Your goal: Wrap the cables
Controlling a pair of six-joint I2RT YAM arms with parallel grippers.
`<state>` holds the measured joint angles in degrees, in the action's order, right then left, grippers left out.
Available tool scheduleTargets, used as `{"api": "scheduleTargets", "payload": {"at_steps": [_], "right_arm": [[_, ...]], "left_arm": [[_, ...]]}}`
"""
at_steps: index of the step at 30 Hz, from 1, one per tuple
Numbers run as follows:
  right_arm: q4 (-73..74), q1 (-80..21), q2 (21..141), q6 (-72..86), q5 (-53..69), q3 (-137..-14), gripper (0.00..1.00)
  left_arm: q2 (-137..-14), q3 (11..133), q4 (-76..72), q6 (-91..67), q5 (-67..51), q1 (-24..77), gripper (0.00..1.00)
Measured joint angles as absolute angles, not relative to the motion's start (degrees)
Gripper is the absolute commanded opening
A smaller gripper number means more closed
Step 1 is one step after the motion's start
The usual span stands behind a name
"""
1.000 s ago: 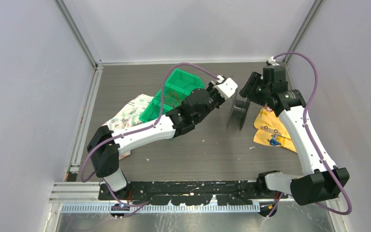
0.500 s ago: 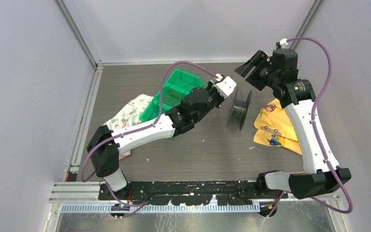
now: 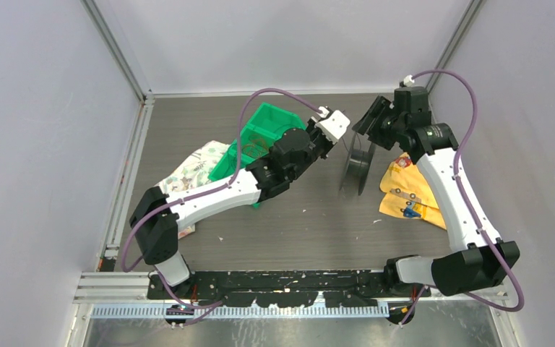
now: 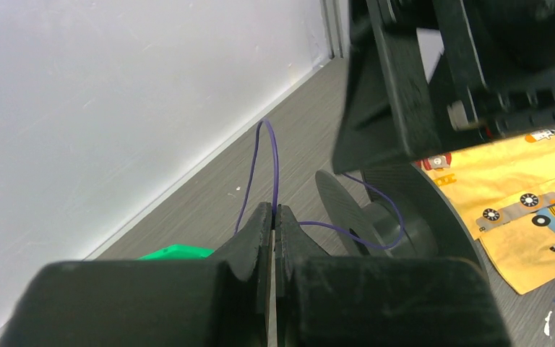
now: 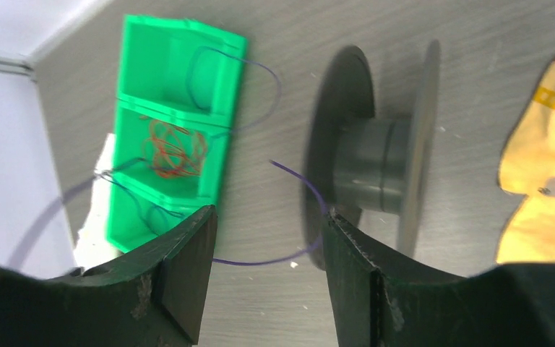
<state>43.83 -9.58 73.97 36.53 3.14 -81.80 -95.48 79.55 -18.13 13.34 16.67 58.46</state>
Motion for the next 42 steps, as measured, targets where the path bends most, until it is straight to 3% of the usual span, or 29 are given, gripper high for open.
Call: {"api": "scheduleTargets", "payload": {"at_steps": [14, 19, 24, 30, 31, 34, 37, 42], "right_arm": [[45.8, -9.6, 77.3, 31.5, 3.1, -77.5, 0.50], [45.8, -9.6, 77.3, 31.2, 3.1, -76.1, 0.32], [45.5, -9.6, 77.3, 30.9, 2.9, -75.9, 0.02], [45.1, -9.6, 77.3, 31.2, 2.9, -75.9, 0.01], [45.0, -9.6, 77.3, 31.4, 3.0, -75.9, 0.01], [44.5, -9.6, 77.3, 31.7, 3.3, -75.9, 0.01], [44.2, -9.6, 77.3, 32.1, 3.8, -75.9, 0.01], [43.2, -9.6, 77.3, 33.4, 4.8, -75.9, 0.01]], "left_arm": [[-95.5, 79.5, -18.1, 12.3, 16.7, 58.2, 0.00], [-95.5, 79.5, -18.2, 12.4, 16.7, 58.1, 0.00], [-95.4, 79.5, -18.2, 12.2, 17.0, 58.0, 0.00], [-95.4, 80.3, -15.4, 9.5, 19.0, 57.8, 0.02], [-95.4, 80.6, -14.7, 9.0, 19.1, 57.6, 0.07], [-95.4, 82.0, -12.3, 6.9, 19.4, 57.0, 0.42], [-95.4, 84.2, -9.1, 3.5, 18.9, 55.6, 0.69], [-95.4, 87.8, -3.5, -4.4, 14.5, 51.0, 0.77]]}}
